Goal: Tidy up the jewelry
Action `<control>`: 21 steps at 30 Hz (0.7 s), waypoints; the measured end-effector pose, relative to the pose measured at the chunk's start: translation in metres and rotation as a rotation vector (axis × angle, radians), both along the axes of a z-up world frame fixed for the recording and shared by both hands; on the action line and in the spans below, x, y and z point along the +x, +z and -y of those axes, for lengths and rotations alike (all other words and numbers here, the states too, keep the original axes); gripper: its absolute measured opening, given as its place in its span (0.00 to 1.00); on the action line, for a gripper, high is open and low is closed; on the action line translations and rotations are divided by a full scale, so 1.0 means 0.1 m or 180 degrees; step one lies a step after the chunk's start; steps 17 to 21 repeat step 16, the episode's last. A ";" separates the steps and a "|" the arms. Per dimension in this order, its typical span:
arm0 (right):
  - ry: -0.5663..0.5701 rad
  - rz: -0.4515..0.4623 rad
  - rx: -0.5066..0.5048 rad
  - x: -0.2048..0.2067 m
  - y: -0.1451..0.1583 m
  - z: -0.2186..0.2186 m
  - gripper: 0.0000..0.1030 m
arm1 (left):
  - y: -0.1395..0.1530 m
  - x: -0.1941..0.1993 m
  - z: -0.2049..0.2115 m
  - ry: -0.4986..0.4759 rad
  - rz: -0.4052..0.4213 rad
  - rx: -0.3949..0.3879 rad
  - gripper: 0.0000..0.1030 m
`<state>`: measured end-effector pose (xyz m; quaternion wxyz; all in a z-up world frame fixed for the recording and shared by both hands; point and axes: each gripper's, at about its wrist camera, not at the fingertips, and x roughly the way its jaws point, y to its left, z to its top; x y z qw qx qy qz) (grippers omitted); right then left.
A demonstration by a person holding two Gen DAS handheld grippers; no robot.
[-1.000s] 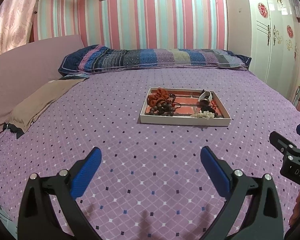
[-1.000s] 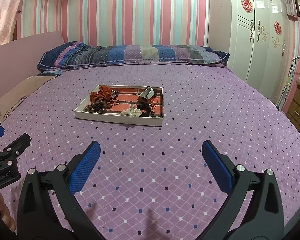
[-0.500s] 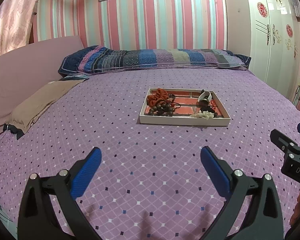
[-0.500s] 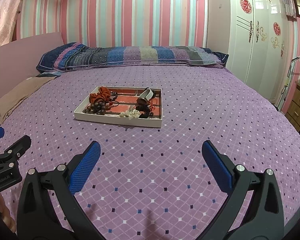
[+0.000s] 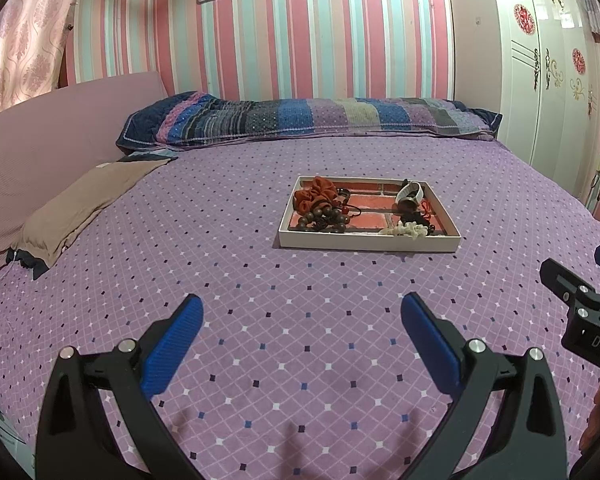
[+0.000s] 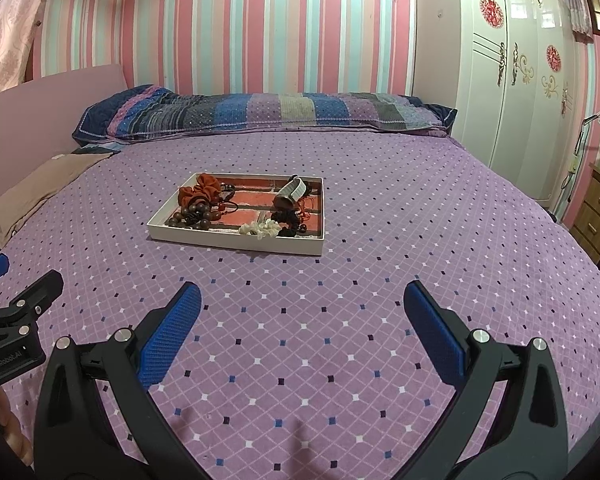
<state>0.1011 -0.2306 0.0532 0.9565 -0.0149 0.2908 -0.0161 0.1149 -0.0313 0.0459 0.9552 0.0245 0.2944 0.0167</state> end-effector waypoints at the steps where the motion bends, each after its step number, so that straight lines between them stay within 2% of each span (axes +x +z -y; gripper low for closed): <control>1: -0.0001 0.0001 -0.0003 0.00 0.00 0.00 0.96 | 0.00 0.00 0.00 0.0005 -0.0003 -0.0001 0.94; 21: -0.0005 0.0002 -0.0008 0.00 0.00 0.00 0.96 | -0.04 0.06 -0.01 0.0006 -0.0046 0.0000 0.94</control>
